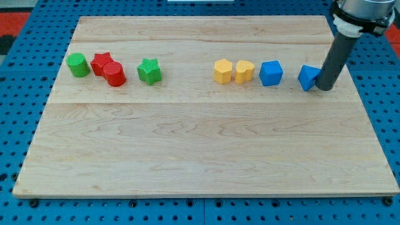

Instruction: Move the red blocks to the left of the green star

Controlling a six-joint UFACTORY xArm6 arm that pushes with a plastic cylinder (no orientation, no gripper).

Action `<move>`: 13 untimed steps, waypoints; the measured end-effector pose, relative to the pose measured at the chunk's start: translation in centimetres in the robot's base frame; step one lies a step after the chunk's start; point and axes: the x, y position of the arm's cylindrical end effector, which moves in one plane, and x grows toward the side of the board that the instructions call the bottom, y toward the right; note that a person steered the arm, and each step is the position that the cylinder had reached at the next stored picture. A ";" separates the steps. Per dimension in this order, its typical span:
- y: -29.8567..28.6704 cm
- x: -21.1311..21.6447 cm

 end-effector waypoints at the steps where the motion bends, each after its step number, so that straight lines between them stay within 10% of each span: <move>1: -2.0 4.8; 8: -48.8 -0.8; 13: -48.7 -8.7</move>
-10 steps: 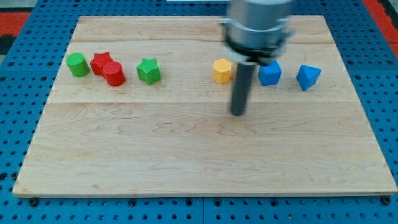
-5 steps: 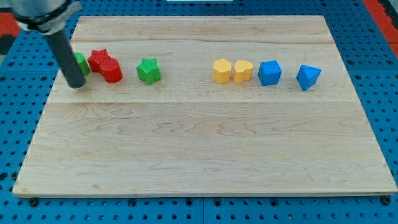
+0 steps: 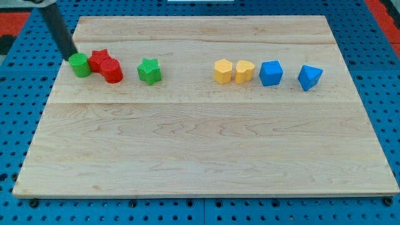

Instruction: Move the red blocks to the left of the green star

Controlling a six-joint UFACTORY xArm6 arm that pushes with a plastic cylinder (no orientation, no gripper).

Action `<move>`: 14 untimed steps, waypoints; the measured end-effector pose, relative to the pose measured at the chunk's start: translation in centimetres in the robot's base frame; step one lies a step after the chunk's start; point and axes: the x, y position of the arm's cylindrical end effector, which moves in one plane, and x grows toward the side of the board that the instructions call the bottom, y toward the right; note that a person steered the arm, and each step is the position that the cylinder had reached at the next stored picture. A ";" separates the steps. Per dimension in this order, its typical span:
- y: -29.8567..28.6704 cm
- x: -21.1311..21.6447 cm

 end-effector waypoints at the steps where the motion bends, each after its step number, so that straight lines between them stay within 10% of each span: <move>1: 1.4 -0.9; 6: 9.3 -2.5; 14: 1.9 5.1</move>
